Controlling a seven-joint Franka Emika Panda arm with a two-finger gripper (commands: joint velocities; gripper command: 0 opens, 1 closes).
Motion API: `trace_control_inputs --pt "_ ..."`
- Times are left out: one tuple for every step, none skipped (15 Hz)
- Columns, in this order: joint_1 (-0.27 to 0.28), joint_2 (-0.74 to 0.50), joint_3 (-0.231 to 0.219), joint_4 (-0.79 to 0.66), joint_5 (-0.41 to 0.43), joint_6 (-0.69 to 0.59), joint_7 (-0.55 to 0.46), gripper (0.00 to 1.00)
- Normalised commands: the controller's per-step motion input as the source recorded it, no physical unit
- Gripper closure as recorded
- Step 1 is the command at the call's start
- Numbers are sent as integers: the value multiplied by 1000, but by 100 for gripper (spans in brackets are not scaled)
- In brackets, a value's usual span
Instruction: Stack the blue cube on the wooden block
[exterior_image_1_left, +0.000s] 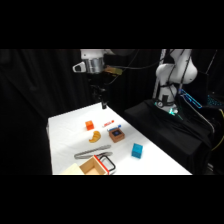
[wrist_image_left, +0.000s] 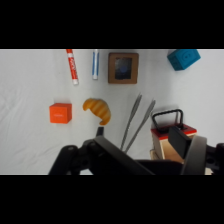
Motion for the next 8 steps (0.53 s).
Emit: trace_control_inputs --pt "-16 -3 21 -1 -4 7 17 0" --pt "-11 -25 26 -22 11 24 22 0" --pt "-7 -44 31 -38 14 33 16 0" --pt "2 -79 40 -62 50 37 -10 0" --pt "9 -102 46 -77 64 46 -18 0" --pt "21 -133 57 -104 104 50 -51 0" --pt "33 -154 67 -133 113 62 -63 0" --pt "49 -183 77 -185 144 85 -103 0"
